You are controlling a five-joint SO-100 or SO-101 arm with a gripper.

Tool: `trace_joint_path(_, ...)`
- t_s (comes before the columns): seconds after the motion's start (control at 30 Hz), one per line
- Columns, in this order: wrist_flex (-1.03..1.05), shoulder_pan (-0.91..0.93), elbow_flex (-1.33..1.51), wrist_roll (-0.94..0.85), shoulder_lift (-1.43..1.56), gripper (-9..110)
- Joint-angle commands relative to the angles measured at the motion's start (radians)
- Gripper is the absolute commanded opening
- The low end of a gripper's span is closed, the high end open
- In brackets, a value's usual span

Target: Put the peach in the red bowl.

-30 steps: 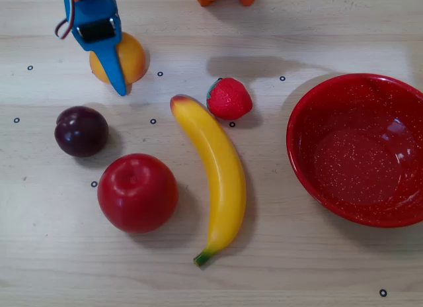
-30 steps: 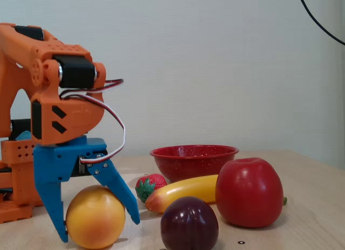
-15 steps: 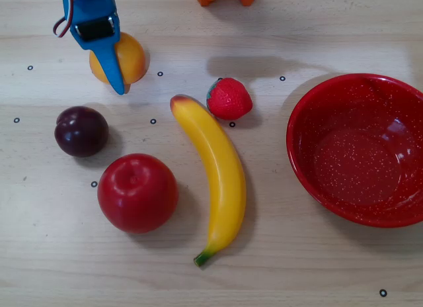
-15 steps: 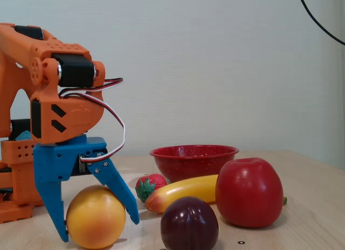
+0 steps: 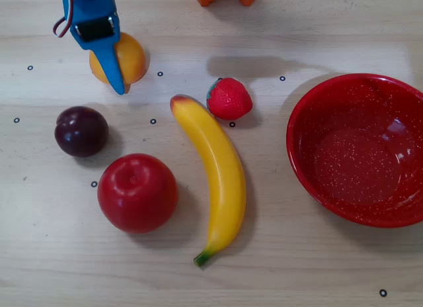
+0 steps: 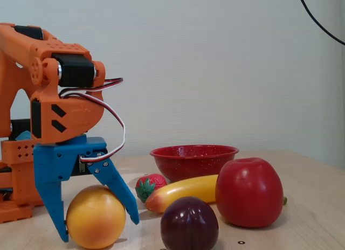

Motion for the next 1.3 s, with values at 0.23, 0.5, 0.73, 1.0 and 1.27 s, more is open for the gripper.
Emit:
trace_joint_path(0.23,0.178,-0.014,-0.169,0.028,0.063,0)
trace_joint_path(0.5,0.436,-0.029,-0.449,0.015,0.089,0)
trace_joint_path(0.73,0.572,0.023,-0.712,-0.117,0.106,0)
trace_joint_path(1.0,0.604,0.227,-0.916,-0.434,0.167,0)
trace_joint_path(1.27,0.604,0.548,-0.996,-0.861,0.273,0)
